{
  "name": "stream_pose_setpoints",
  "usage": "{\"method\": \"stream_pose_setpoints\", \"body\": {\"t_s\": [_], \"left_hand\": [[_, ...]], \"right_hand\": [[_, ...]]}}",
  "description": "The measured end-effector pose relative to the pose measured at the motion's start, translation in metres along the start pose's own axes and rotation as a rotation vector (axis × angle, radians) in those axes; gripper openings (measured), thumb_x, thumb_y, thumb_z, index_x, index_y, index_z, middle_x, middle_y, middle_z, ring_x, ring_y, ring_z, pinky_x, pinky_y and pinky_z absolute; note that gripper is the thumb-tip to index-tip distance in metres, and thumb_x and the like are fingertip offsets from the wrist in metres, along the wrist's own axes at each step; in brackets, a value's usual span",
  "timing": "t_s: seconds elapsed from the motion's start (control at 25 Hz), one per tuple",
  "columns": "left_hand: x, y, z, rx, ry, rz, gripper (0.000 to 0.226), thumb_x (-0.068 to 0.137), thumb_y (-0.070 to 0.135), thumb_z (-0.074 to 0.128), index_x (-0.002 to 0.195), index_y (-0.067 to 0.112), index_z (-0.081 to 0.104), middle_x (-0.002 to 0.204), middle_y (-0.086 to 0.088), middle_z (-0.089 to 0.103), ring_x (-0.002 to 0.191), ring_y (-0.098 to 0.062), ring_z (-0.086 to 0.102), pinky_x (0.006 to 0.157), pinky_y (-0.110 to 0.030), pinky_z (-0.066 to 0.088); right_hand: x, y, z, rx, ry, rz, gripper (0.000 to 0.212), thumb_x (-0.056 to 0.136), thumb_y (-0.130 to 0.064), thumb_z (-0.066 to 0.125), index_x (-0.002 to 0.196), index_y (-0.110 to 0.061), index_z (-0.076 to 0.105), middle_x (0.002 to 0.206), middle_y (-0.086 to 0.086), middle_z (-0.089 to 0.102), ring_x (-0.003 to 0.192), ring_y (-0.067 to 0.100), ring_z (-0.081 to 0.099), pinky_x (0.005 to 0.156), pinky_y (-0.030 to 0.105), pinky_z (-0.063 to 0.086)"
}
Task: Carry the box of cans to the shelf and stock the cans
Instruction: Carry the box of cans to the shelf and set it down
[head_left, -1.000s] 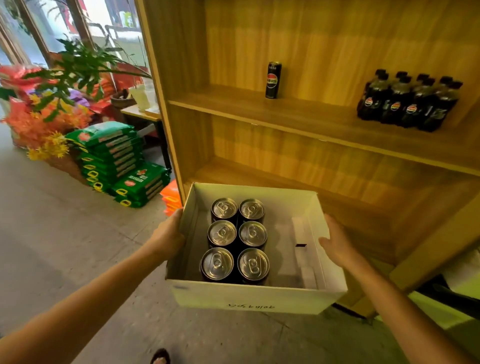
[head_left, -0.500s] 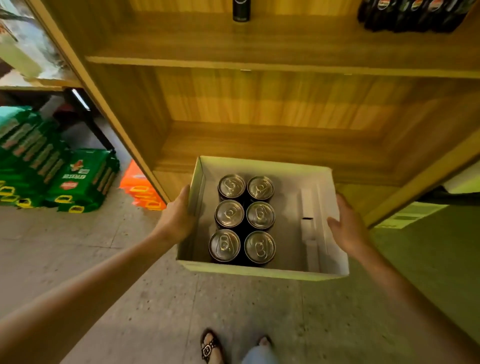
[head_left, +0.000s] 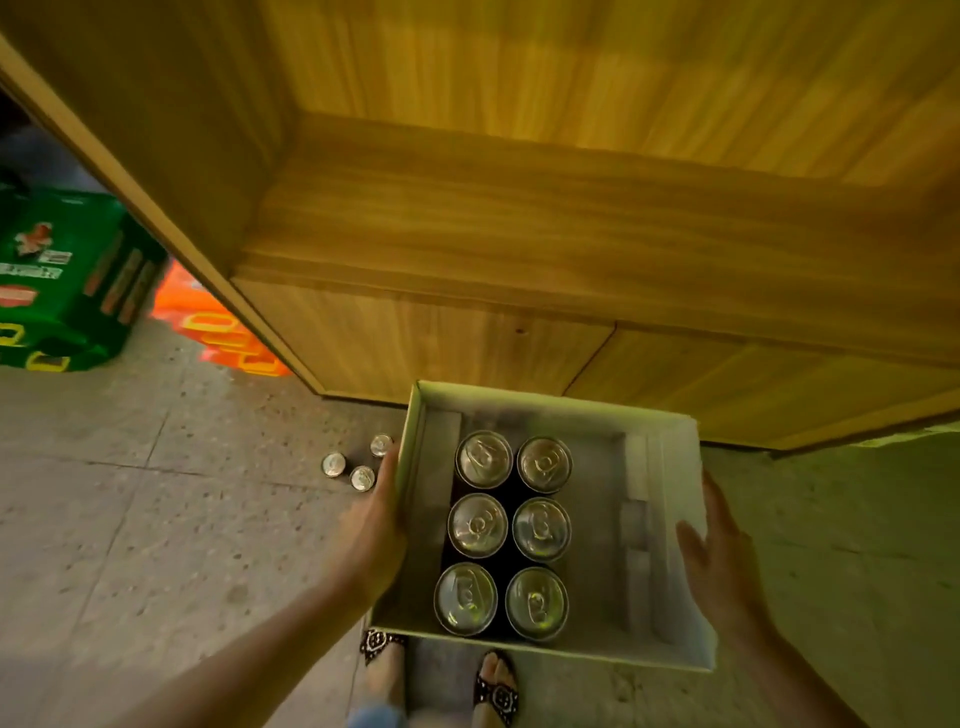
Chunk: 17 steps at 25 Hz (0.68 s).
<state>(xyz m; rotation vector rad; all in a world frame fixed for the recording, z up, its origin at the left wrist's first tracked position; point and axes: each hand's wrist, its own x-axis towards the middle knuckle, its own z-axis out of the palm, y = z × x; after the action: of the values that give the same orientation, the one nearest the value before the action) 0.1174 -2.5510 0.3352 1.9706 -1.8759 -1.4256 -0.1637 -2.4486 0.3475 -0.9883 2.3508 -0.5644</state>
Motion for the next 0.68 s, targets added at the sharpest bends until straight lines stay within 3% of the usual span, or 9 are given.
{"method": "stream_pose_setpoints", "body": {"t_s": [0.12,0.4,0.52,0.68], "left_hand": [[0.053,-0.037,0.028,0.057,-0.008,0.039,0.073,0.093,0.011,0.040,0.144,0.039,-0.003,0.117,-0.012,0.057,0.082,-0.016,0.054,0.071,-0.027,0.042],[0.159,-0.125,0.100,0.067,-0.047,0.021,0.074,0.091,0.004,0.042,0.146,0.032,0.001,0.118,-0.018,0.060,0.084,-0.020,0.055,0.071,-0.030,0.043],[0.203,-0.166,0.133,0.054,-0.065,0.021,0.074,0.090,0.003,0.046,0.146,0.027,0.004,0.117,-0.017,0.061,0.084,-0.017,0.054,0.075,-0.032,0.050],[0.263,-0.208,0.179,0.070,-0.056,0.046,0.072,0.090,0.003,0.045,0.146,0.023,0.005,0.115,-0.017,0.061,0.084,-0.015,0.051,0.078,-0.031,0.048]], "right_hand": [[0.037,0.026,0.061,0.007,0.032,0.013,0.055,0.086,0.004,0.049,0.138,-0.003,0.030,0.130,0.026,0.051,0.105,0.042,0.057,0.088,0.045,0.045],[0.100,0.101,0.201,-0.009,-0.006,0.055,0.057,0.088,0.000,0.047,0.140,-0.008,0.026,0.133,0.023,0.049,0.106,0.042,0.057,0.089,0.048,0.046],[0.130,0.136,0.254,0.002,-0.051,0.000,0.056,0.088,0.001,0.047,0.140,-0.009,0.027,0.137,0.021,0.046,0.115,0.040,0.053,0.094,0.047,0.044],[0.172,0.184,0.317,0.017,-0.042,-0.016,0.053,0.088,0.002,0.047,0.138,-0.006,0.030,0.137,0.021,0.045,0.122,0.037,0.046,0.099,0.047,0.039]]}}
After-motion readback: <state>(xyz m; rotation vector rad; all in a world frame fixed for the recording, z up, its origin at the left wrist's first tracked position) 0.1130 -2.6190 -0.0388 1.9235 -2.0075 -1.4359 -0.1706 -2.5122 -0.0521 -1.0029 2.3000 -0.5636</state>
